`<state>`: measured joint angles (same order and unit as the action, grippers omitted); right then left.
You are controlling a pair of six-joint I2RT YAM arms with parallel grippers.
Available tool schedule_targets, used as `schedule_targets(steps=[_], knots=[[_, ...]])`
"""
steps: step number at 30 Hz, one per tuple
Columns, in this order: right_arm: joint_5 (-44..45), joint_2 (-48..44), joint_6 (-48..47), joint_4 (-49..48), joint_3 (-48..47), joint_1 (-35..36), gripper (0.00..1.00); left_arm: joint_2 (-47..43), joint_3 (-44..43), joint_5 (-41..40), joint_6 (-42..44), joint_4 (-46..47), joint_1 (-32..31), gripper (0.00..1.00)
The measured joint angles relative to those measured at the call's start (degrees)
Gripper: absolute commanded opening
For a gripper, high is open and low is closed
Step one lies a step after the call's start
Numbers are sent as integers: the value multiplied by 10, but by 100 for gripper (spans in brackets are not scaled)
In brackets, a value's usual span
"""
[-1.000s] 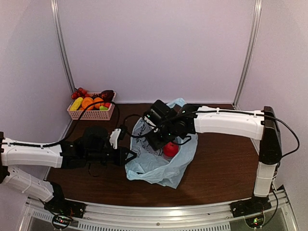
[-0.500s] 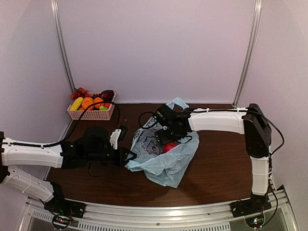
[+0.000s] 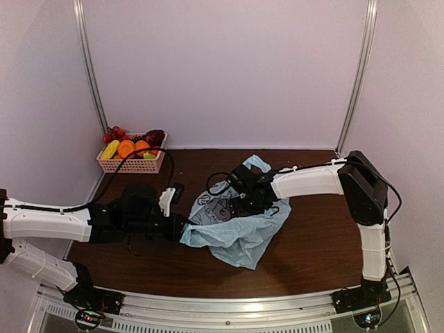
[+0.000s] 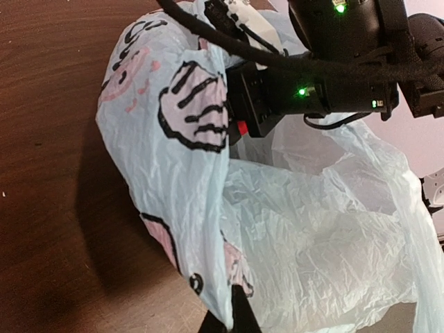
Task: Untie the knot of the plastic bag and take out the fruit
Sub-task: Reach into the gripper in the takeout bag.
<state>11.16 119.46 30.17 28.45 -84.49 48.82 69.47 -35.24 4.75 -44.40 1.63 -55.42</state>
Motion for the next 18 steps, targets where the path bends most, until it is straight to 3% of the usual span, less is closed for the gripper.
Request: schedule_targets(steps=[7, 18], knots=[[-13, -1, 18, -38, 21, 0, 50, 14, 0, 1, 0, 0, 0, 0], [-47, -93, -5, -82, 103, 3, 47, 32, -6, 2, 0, -1, 0, 0]])
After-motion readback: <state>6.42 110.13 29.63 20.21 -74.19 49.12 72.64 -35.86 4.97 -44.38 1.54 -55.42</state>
